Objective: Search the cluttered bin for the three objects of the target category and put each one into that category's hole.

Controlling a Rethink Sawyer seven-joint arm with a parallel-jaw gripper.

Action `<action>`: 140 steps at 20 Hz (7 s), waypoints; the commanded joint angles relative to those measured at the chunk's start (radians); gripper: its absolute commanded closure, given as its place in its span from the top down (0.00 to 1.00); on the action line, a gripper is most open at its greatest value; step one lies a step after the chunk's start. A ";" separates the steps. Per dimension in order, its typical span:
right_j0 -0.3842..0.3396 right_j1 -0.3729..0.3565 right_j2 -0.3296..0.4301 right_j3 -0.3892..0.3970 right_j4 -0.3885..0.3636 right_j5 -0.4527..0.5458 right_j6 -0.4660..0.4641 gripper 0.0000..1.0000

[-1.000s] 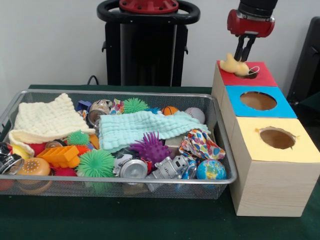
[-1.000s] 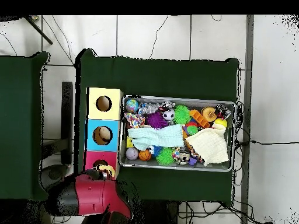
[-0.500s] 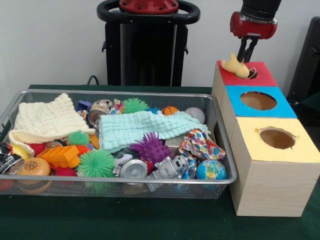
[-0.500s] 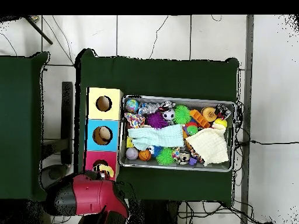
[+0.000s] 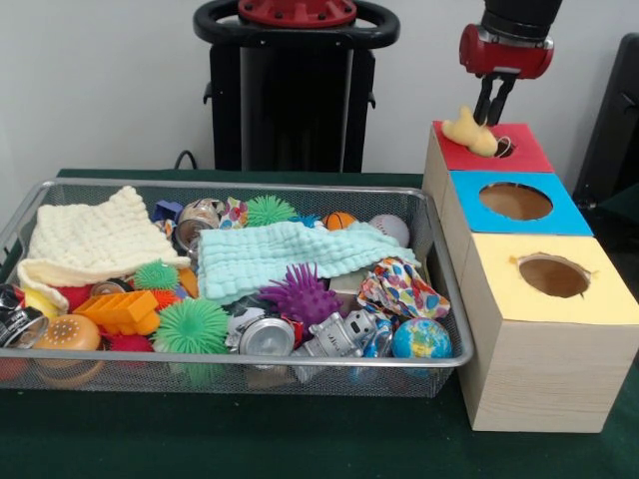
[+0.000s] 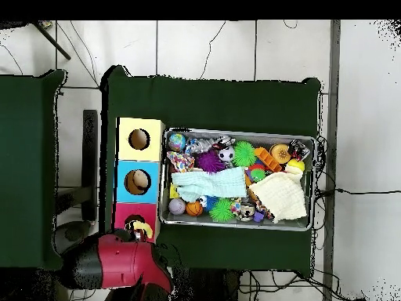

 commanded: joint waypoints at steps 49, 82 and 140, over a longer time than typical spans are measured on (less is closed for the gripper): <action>0.098 0.040 -0.100 -0.113 0.089 0.109 0.263 1.00; -0.079 -0.075 -0.048 -0.156 0.067 0.243 0.151 1.00; -0.320 0.071 0.045 -0.446 -0.016 0.346 0.043 1.00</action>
